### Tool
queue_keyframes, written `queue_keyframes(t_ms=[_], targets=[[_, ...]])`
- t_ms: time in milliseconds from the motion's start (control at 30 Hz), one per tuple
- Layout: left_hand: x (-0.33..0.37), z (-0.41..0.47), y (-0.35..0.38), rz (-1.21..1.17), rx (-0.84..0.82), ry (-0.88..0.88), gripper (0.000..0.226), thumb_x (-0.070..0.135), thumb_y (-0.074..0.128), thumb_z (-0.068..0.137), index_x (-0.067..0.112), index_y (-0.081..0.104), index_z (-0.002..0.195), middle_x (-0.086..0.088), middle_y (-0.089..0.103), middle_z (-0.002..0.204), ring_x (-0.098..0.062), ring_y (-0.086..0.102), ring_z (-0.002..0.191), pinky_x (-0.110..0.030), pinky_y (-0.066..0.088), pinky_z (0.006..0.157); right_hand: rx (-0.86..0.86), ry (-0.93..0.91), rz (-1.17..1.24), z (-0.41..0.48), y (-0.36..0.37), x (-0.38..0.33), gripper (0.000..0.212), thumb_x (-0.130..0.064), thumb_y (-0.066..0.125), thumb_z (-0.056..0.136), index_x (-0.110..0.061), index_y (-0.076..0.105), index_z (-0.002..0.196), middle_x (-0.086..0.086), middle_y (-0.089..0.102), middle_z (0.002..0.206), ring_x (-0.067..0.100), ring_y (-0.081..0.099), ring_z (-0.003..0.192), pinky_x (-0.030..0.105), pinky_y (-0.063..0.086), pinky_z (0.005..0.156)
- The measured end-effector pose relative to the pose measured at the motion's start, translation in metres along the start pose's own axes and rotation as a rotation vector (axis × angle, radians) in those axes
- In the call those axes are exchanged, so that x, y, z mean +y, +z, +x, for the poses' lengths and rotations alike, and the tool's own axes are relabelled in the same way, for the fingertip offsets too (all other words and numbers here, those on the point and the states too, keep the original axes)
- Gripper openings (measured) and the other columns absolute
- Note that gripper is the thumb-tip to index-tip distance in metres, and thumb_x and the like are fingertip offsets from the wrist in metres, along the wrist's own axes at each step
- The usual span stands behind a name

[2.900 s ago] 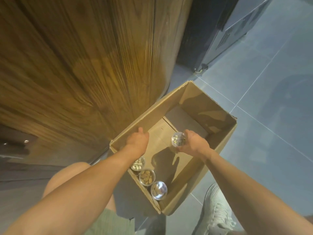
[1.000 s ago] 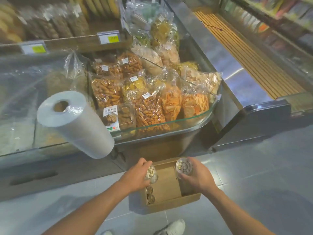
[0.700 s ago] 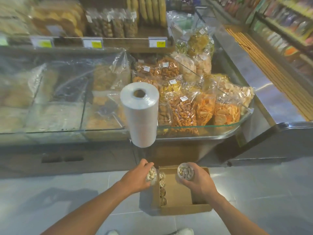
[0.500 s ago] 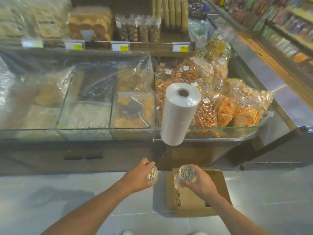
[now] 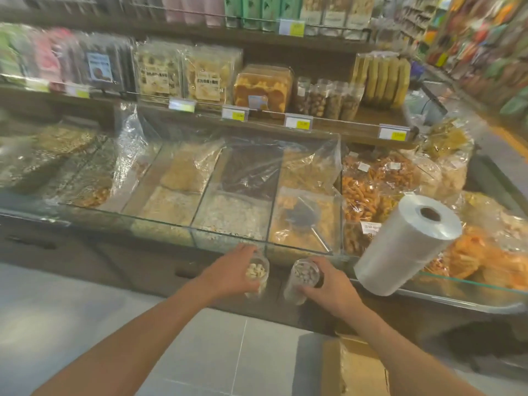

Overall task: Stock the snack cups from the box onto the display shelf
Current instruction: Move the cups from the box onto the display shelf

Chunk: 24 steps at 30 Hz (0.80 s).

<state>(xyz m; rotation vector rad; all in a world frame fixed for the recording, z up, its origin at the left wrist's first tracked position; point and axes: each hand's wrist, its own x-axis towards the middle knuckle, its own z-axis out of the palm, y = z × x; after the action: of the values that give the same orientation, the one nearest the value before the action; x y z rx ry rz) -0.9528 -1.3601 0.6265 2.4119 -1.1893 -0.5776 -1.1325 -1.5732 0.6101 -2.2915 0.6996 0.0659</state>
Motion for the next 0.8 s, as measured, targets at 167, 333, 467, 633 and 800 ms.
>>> queue_keyframes(t_ms=[167,333,467,633,800], targets=[[0.001,0.031,-0.076,-0.004,0.088,-0.005,0.075,0.051,0.073,0.081,0.030,0.044,0.147,0.013,0.044,0.133,-0.007,0.052,0.114,-0.030,0.048,0.099,-0.022,-0.084,-0.074,0.058,-0.055,-0.073,0.076,-0.055,0.079,0.075,-0.032,0.048,0.140,-0.007,0.066,0.114,0.015,0.064,0.101,0.028,0.052,0.085],[0.015,0.082,-0.147,0.041,0.142,0.027,0.074,0.053,0.074,0.079,0.032,0.048,0.146,0.013,0.048,0.138,-0.008,0.053,0.118,-0.030,0.046,0.097,0.002,-0.169,-0.198,0.123,-0.124,-0.130,0.064,-0.045,0.077,0.083,-0.022,0.057,0.139,0.005,0.064,0.133,0.018,0.060,0.109,0.029,0.046,0.085],[0.028,0.127,-0.192,0.087,0.200,0.032,0.074,0.055,0.074,0.077,0.028,0.052,0.142,0.007,0.054,0.136,-0.013,0.054,0.121,-0.031,0.045,0.097,0.057,-0.221,-0.294,0.181,-0.178,-0.160,0.076,-0.059,0.075,0.077,-0.023,0.055,0.140,0.000,0.058,0.141,0.022,0.057,0.124,0.034,0.047,0.096],[0.045,0.174,-0.230,0.086,0.233,0.061,0.068,0.043,0.079,0.084,0.024,0.052,0.143,0.006,0.053,0.134,-0.010,0.052,0.113,-0.026,0.040,0.091,0.103,-0.269,-0.375,0.230,-0.237,-0.178,0.071,-0.063,0.073,0.078,-0.023,0.057,0.135,-0.002,0.060,0.131,0.022,0.059,0.117,0.039,0.051,0.093],[0.060,0.229,-0.265,0.066,0.212,0.131,0.058,0.042,0.081,0.083,0.026,0.058,0.134,0.011,0.061,0.124,-0.006,0.058,0.101,-0.019,0.045,0.075,0.120,-0.226,-0.369,0.272,-0.281,-0.172,0.081,-0.070,0.072,0.074,-0.027,0.053,0.140,-0.004,0.057,0.137,0.013,0.055,0.107,0.031,0.046,0.083]])
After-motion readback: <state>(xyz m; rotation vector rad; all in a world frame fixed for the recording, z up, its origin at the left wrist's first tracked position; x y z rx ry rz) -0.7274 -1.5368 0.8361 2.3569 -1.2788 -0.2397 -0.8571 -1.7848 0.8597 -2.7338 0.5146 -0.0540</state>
